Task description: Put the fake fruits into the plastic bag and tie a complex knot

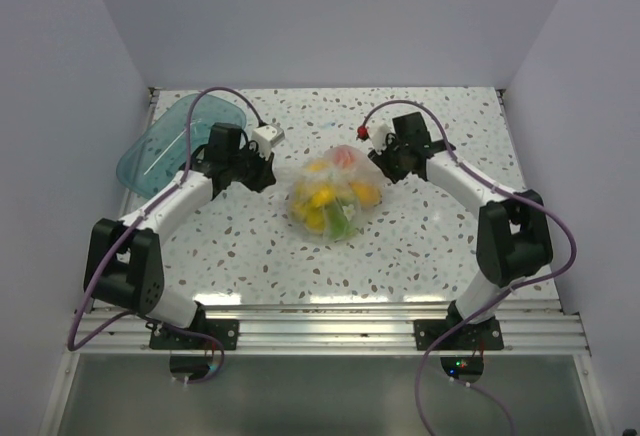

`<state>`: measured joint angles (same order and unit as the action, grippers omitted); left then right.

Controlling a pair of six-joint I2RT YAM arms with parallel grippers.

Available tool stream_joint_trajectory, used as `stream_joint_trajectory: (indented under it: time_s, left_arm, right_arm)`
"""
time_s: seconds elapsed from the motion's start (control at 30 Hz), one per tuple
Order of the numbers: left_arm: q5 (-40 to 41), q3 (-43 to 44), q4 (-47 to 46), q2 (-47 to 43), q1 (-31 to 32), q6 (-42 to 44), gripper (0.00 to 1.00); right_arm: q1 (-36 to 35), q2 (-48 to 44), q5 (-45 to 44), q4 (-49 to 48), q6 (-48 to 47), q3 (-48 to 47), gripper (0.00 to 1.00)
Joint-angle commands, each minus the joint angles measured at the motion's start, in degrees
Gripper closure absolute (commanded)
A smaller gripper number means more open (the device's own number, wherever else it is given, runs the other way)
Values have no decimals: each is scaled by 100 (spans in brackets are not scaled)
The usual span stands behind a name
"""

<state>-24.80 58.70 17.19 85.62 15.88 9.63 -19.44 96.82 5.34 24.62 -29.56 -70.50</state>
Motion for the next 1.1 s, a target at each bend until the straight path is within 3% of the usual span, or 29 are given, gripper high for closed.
stream_joint_trajectory:
  time_s: [0.0, 0.17, 0.47, 0.57, 0.63, 0.67, 1.07]
  left_arm:
    - [19, 80, -278, 33, -6, -66, 100]
    - [54, 116, -348, 138, -15, -180, 100]
    - [98, 195, -436, 279, -59, -427, 100]
    - [72, 186, -445, 323, -67, -497, 100]
    - [106, 186, -436, 323, -67, -497, 100]
    - [141, 177, -427, 306, -67, -497, 100]
    - [1626, 19, -436, -98, -243, -269, 100]
  right_arm:
    - [37, 48, -68, -493, 144, 45, 65]
    - [28, 232, -25, -590, -128, 124, 58]
    - [37, 399, -122, -1021, -472, 546, 63]
    - [37, 426, -112, -1265, -261, 546, 72]
    - [37, 487, -270, -1337, -34, 494, 96]
    - [28, 531, -419, -1415, 11, 441, 100]
    - [475, 250, -1967, -1452, -814, 704, 100]
